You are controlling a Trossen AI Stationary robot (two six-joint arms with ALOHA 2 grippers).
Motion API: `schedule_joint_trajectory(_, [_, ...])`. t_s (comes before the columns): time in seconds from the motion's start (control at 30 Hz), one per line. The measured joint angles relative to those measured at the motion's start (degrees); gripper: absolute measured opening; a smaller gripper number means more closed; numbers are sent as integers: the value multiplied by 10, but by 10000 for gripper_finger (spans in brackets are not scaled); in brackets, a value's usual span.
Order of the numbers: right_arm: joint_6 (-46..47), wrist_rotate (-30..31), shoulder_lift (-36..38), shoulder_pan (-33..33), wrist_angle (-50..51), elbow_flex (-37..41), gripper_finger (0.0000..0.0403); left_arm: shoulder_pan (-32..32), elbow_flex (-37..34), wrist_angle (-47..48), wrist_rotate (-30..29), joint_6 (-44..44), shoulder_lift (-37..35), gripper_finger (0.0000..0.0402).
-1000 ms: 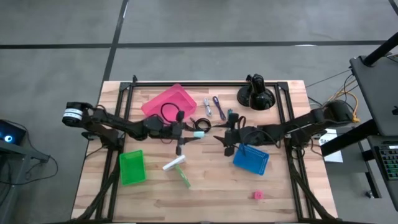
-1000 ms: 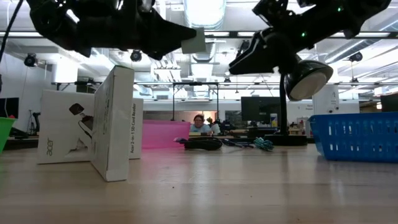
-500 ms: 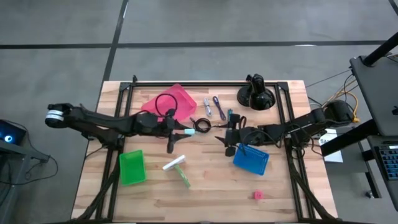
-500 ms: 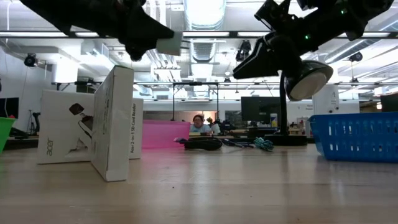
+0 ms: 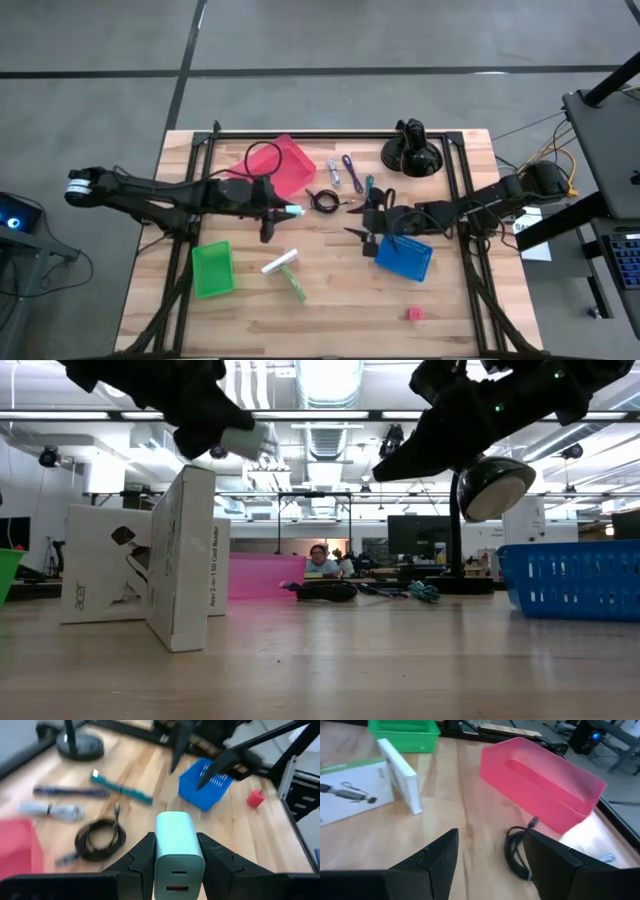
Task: Pick and place items into bin
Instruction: Put the blue charger adapter into the green bin
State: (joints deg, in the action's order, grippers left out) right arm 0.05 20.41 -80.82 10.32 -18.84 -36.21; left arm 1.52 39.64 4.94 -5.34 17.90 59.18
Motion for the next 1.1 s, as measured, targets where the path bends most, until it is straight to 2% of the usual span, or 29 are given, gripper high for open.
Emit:
schedule_joint_trajectory(0.17, [0, -1, -4, 30, -6, 0, 212, 0, 9, 53, -1, 63, 1, 100])
schedule_joint_trajectory(0.37, [0, 0, -4, 60, -17, 0, 212, 0, 46, 177, -1, 178, 2, 100])
schedule_joint_trajectory(0.53, [5, 1, -4, 67, -16, 0, 212, 0, 95, 323, 0, 304, 6, 100])
schedule_joint_trajectory(0.73, [19, 1, -4, 67, -15, 0, 212, 2, 160, 485, 10, 413, 15, 100])
schedule_joint_trajectory(1.1, [14, 1, -4, 67, -11, 0, 212, 2, 195, 559, 37, 481, 55, 100])
